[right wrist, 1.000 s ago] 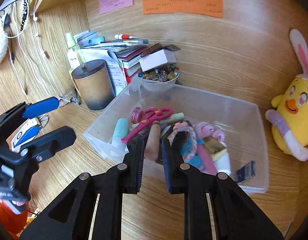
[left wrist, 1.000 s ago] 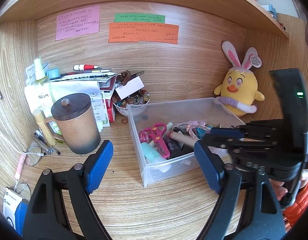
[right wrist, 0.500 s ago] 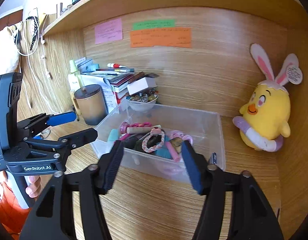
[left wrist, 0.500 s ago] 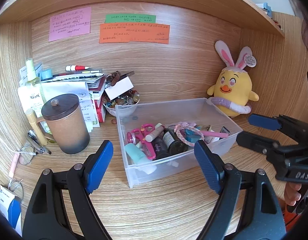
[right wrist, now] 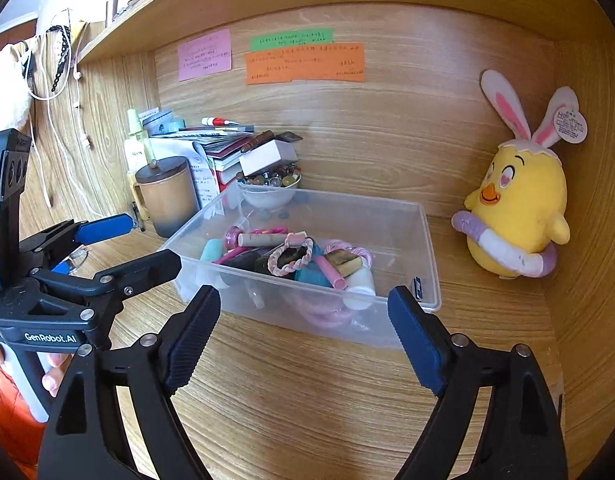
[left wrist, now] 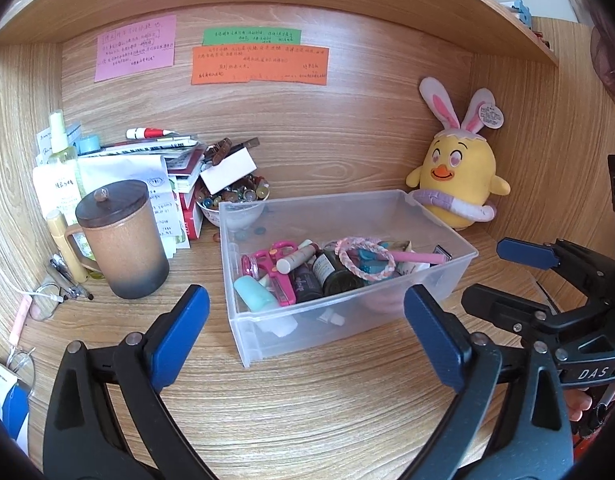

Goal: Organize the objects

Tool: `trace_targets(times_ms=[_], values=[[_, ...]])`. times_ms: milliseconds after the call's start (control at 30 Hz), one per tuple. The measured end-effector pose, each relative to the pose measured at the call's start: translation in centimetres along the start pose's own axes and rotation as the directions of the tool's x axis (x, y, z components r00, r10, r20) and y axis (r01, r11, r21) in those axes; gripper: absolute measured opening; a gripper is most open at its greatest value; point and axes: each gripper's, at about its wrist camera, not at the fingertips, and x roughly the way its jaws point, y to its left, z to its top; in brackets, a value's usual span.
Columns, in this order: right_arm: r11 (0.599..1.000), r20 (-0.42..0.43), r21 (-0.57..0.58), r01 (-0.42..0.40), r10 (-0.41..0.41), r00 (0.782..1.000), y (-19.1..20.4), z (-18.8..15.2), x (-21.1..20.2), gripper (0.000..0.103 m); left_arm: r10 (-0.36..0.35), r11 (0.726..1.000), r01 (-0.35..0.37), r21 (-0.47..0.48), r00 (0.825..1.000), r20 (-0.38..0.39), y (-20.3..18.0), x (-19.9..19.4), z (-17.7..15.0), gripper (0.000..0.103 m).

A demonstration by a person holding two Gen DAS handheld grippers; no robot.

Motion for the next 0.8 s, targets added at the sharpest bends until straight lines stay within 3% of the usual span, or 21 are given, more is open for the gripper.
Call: trace_targets(times_ms=[800], values=[[1.000,0.007,0.008,0.001,-0.001,1.000,0.11,-0.24,-0.32,0.084,-0.018,1.000,0.018,0.000,1.000,-0.011,-0.02,-0.39,-0.47,0.099]])
